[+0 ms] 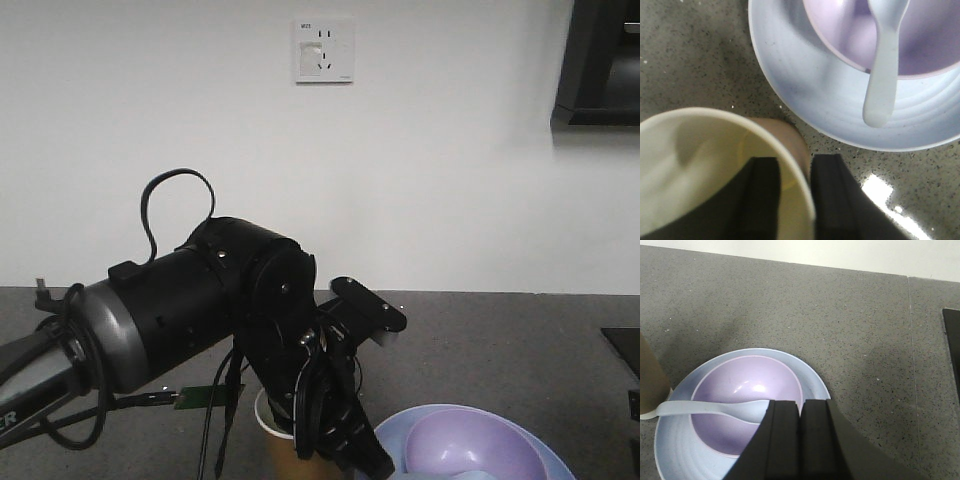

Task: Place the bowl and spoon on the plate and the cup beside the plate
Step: 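Set the paper cup down beside the plate and release, raise left arm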

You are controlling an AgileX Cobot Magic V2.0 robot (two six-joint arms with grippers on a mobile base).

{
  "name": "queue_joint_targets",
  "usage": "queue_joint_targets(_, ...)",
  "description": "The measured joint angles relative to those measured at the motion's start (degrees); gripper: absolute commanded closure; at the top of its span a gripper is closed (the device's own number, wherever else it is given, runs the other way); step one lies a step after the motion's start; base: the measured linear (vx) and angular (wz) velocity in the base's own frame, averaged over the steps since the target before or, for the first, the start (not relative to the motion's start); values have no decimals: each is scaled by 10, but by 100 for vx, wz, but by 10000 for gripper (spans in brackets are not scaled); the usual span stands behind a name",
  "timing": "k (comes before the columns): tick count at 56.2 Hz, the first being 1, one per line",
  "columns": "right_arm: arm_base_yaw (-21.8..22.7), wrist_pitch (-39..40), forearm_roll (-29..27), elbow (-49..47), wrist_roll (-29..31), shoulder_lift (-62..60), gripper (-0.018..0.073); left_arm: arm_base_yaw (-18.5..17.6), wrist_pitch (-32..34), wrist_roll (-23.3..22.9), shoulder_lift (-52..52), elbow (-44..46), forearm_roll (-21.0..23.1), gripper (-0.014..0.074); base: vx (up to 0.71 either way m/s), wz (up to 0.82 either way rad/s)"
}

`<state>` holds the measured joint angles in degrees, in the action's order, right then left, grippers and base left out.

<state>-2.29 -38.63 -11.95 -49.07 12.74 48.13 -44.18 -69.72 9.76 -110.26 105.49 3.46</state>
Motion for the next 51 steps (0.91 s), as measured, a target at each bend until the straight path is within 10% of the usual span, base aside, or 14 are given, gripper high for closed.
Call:
queue_joint_targets(12, 0, 0, 0, 0, 0, 0, 571, -1, -1, 0, -3, 0, 0, 62, 0, 0)
queue_joint_targets(51, 0, 0, 0, 0, 0, 0, 571, -1, -22, -5, 16, 83, 0, 148, 0, 0)
